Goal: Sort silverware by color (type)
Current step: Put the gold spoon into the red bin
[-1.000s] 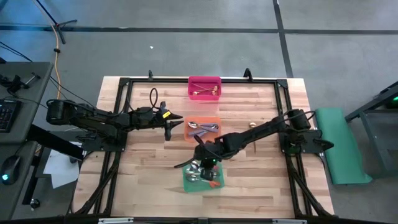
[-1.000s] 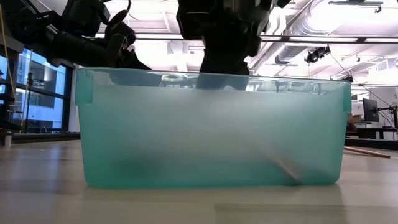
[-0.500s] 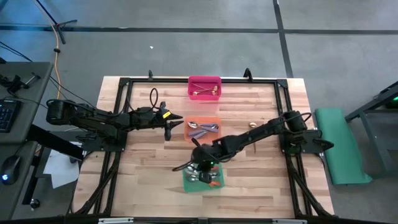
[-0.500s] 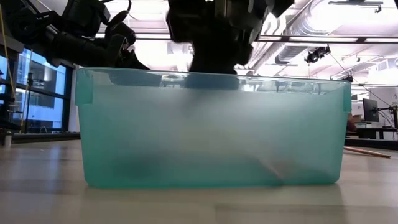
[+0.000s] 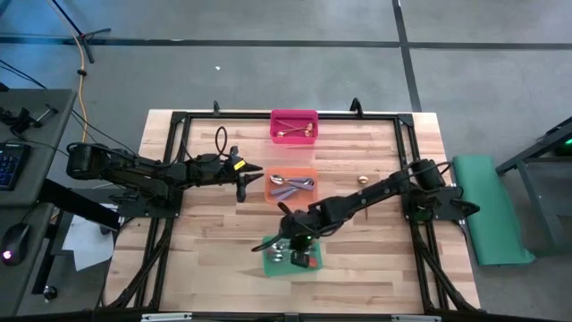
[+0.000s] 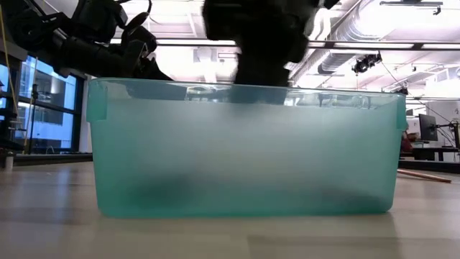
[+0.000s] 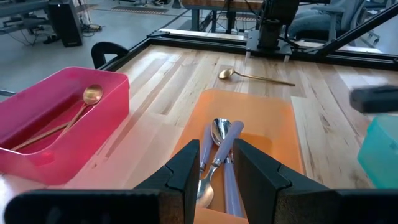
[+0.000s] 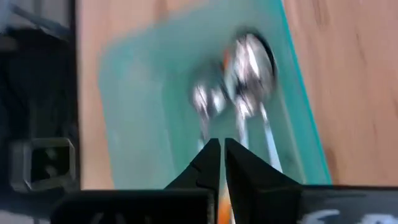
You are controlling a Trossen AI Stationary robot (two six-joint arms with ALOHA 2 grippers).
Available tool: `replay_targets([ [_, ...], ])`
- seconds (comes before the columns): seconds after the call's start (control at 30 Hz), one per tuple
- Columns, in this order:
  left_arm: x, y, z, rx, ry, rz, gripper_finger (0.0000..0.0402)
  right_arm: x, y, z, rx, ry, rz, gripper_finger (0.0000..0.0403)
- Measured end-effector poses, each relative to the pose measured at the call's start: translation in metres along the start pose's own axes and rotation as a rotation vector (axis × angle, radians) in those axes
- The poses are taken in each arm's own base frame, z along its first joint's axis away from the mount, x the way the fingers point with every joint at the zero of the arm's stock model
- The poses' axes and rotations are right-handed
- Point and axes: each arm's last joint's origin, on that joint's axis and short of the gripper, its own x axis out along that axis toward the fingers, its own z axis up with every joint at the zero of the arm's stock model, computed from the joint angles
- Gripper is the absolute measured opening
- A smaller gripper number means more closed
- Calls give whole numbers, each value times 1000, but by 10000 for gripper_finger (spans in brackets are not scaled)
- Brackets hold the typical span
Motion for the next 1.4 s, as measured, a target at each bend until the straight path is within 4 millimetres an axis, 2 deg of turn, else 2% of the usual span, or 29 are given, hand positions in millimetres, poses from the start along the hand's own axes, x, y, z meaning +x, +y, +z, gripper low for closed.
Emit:
replay_targets([
  [0.1, 0, 0, 0, -1, 0, 0, 90, -15, -1, -7, 42, 67, -66, 21],
  [0.23, 0, 0, -1, -2, 7, 0, 90, -52, 2, -17, 71, 72, -236, 25],
  [0.33, 0, 0, -1, -2, 11, 1, 90, -81, 6, -26, 44, 59, -351, 18],
  [0.43, 0, 0, -1, -20, 15, 2, 90, -96, 1, -41, 47, 27, -393, 4],
  [0.53, 0, 1, -2, -46, 16, 4, 90, -97, -19, -60, 94, -68, -367, 3],
  [0.67, 0, 1, -1, -28, 13, 7, 90, -96, -58, -90, 197, -208, -329, 1],
  [0.73, 0, 3, -1, -30, 12, 13, 90, -102, -78, -105, 294, -256, -340, 3],
  [0.9, 1, 8, -1, -37, 11, 40, 90, -117, -119, -140, 585, -222, -475, 26],
  [1.0, 1, 11, -1, -44, 8, 51, 90, -120, -135, -155, 694, -150, -586, 51],
  [1.13, 0, 11, 1, -4, -24, 38, 82, -121, -150, -163, 815, -130, -647, 85],
  [1.27, -10, 12, -6, 12, -139, -1, 50, -122, -160, -170, 908, -132, -678, 104],
  [1.4, -21, 16, -19, 3, -182, -34, 12, -120, -169, -180, 992, -124, -710, 104],
])
